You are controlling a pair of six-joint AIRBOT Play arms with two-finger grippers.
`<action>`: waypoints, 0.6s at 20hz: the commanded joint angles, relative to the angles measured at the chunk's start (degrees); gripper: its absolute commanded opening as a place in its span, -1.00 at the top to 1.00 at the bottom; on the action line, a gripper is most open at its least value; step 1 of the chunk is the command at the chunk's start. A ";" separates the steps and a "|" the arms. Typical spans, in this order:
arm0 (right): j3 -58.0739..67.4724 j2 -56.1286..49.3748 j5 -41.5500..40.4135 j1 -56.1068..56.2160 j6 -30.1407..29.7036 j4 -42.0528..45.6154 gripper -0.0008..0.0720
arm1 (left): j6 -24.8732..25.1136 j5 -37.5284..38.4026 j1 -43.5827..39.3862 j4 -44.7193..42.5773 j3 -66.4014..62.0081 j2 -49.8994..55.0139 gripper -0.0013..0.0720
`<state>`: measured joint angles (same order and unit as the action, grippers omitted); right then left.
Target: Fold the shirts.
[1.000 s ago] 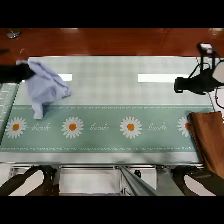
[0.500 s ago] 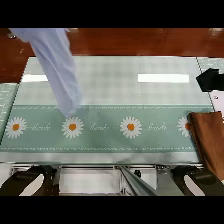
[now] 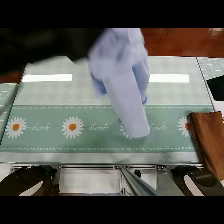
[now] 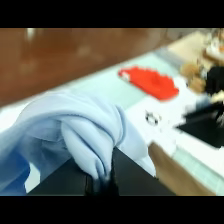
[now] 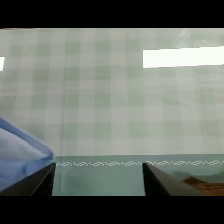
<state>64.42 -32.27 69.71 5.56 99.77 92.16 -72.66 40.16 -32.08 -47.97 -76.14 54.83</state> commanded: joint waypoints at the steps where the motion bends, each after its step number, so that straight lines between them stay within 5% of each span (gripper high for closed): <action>1: -3.85 0.35 -0.15 0.02 -0.04 -3.37 -0.73 | -1.55 -2.27 -1.97 -0.02 17.75 0.22 0.90; 8: -19.93 -7.85 -7.04 0.02 -4.11 -20.24 -0.74 | -1.55 -0.76 11.50 -0.87 40.72 0.33 0.88; 9: -19.87 -10.43 -7.52 -0.09 -4.44 -20.20 -0.73 | -1.53 1.11 13.53 -0.96 41.27 0.39 0.52; 10: -18.88 -12.74 -8.13 -1.18 -5.35 -19.41 -0.73 | -1.51 4.22 16.31 -2.54 40.54 0.37 -0.81; 12: -14.16 -15.56 -6.43 -7.10 -6.67 -17.90 -0.73 | -1.79 15.52 23.78 -10.19 35.76 0.37 -0.96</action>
<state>48.01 -43.16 63.24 3.01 95.26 75.02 -74.37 44.21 -16.23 -51.33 -39.18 55.16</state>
